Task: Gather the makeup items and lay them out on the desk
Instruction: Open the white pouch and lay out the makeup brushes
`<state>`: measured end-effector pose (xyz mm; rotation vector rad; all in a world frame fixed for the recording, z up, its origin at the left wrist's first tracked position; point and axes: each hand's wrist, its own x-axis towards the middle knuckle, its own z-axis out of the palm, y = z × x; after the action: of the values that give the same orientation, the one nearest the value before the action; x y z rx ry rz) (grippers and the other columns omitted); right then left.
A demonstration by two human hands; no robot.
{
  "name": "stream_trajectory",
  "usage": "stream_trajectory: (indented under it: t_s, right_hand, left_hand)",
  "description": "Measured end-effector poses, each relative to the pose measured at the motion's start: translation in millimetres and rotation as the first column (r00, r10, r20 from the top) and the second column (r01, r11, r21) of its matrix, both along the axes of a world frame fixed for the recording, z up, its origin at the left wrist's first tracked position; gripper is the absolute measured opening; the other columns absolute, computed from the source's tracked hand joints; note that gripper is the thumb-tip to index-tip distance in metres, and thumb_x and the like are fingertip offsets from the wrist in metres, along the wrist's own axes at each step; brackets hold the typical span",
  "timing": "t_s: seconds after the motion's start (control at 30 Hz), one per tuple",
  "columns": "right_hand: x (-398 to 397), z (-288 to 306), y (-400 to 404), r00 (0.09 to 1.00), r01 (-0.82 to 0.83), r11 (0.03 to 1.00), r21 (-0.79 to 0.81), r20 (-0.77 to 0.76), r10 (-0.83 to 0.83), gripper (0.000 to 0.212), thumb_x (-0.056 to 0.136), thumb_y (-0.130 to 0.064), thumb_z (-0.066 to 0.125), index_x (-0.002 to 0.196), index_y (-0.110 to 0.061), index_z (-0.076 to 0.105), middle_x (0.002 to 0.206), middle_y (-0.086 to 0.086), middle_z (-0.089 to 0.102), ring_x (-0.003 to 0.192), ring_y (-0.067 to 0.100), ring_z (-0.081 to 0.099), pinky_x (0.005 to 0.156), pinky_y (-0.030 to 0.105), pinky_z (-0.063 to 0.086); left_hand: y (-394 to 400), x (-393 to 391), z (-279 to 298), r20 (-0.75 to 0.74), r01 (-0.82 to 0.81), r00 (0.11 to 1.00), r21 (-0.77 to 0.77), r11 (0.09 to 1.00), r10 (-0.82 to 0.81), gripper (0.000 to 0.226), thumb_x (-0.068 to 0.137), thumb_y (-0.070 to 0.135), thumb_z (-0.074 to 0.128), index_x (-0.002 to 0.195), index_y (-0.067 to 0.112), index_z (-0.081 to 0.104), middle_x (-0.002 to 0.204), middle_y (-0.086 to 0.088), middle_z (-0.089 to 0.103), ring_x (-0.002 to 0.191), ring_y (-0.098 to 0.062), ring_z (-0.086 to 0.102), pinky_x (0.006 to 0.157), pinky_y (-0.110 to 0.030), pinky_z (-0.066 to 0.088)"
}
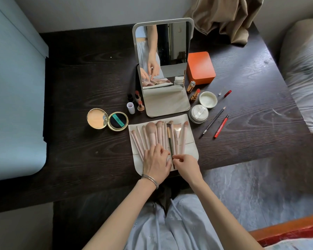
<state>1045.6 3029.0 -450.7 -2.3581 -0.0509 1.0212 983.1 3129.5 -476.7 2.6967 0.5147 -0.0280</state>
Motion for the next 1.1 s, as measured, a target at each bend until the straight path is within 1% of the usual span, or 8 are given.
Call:
stream_trajectory:
  t_s: [0.13,0.33,0.4,0.43,0.5,0.67,0.77,1.1]
  right_hand:
    - [1.3,-1.4,4.1,0.997,0.043,0.999,0.014,-0.070,-0.042,0.042,0.087,-0.017,0.047,0.128,-0.014,0.058,0.116,0.011,0.067,0.088,0.023,0.059,0.088,0.038,0.049]
    - [4.7,-0.6,4.4,0.970,0.203,0.972,0.122,-0.163,-0.183,0.030,0.086,-0.007,0.047,0.106,0.007,0.063,0.115,0.032,0.059,0.112,0.044,0.052,0.094,0.051,0.045]
    - [5.9,-2.4,3.1,0.953,0.255,0.958,0.135,-0.201,-0.226,0.030,0.087,-0.008,0.048,0.109,-0.001,0.067,0.093,0.024,0.069,0.089,0.037,0.062,0.077,0.043,0.052]
    - [6.6,-3.4,2.8,0.946,0.269,0.952,0.144,-0.225,-0.233,0.032,0.088,-0.010,0.049,0.112,-0.004,0.068,0.077,0.010,0.067,0.072,0.023,0.060,0.063,0.032,0.051]
    - [7.2,-7.1,1.8,0.947,0.252,0.955,0.153,-0.243,-0.211,0.031,0.088,-0.011,0.049,0.113,-0.007,0.068,0.068,-0.008,0.055,0.064,0.005,0.047,0.058,0.018,0.038]
    - [5.6,-10.1,-7.9,0.966,0.255,0.963,0.086,0.019,-0.257,0.022,0.088,-0.022,0.050,0.099,-0.021,0.069,0.089,-0.005,0.065,0.082,0.013,0.059,0.073,0.031,0.050]
    - [12.8,-12.0,-15.8,0.940,0.275,0.961,0.025,0.202,-0.274,0.017,0.090,-0.024,0.050,0.101,-0.016,0.060,0.091,-0.002,0.060,0.084,0.017,0.057,0.071,0.031,0.041]
    - [24.1,-21.4,-9.7,0.982,0.145,0.987,-0.071,0.135,-0.134,0.016,0.087,-0.032,0.056,0.087,-0.017,0.055,0.092,0.002,0.060,0.084,0.023,0.056,0.070,0.030,0.038]
  left_hand:
    - [-2.7,5.7,-1.9,-0.080,-0.019,0.997,-0.009,1.000,0.019,0.025,0.092,0.029,0.042,0.100,0.020,0.064,0.099,-0.001,0.053,0.096,-0.019,0.048,0.081,-0.032,0.039]
    - [-3.1,7.7,-1.7,-0.067,-0.036,0.997,-0.004,0.999,0.036,0.026,0.093,0.027,0.041,0.100,0.019,0.065,0.100,-0.001,0.055,0.100,-0.019,0.047,0.083,-0.032,0.039]
    - [-2.8,6.1,-1.9,-0.050,-0.041,0.998,-0.015,0.999,0.040,0.024,0.093,0.026,0.043,0.101,0.019,0.065,0.101,0.000,0.056,0.100,-0.019,0.048,0.083,-0.031,0.041]
    - [-2.6,5.2,-2.1,-0.036,-0.048,0.998,-0.018,0.999,0.047,0.022,0.092,0.024,0.046,0.100,0.018,0.065,0.102,-0.001,0.057,0.099,-0.019,0.050,0.082,-0.031,0.043]
    - [-2.8,3.8,-2.2,-0.019,-0.054,0.998,-0.018,0.998,0.054,0.019,0.090,0.022,0.050,0.101,0.017,0.064,0.103,-0.002,0.058,0.098,-0.020,0.051,0.081,-0.031,0.045]
    - [-3.9,3.7,-3.2,-0.011,-0.034,0.999,0.001,0.999,0.034,0.019,0.086,0.020,0.055,0.103,0.018,0.063,0.107,-0.003,0.058,0.099,-0.021,0.053,0.080,-0.032,0.045]
    - [-7.0,8.3,-2.7,0.042,-0.023,0.999,0.028,0.999,0.022,0.021,0.073,0.023,0.073,0.093,0.020,0.068,0.097,-0.002,0.062,0.088,-0.021,0.059,0.069,-0.032,0.050]
    - [-15.4,30.3,-5.7,-0.036,0.038,0.999,0.084,0.996,-0.035,0.018,0.084,0.030,0.058,0.101,0.025,0.060,0.107,0.000,0.058,0.098,-0.023,0.052,0.079,-0.035,0.042]
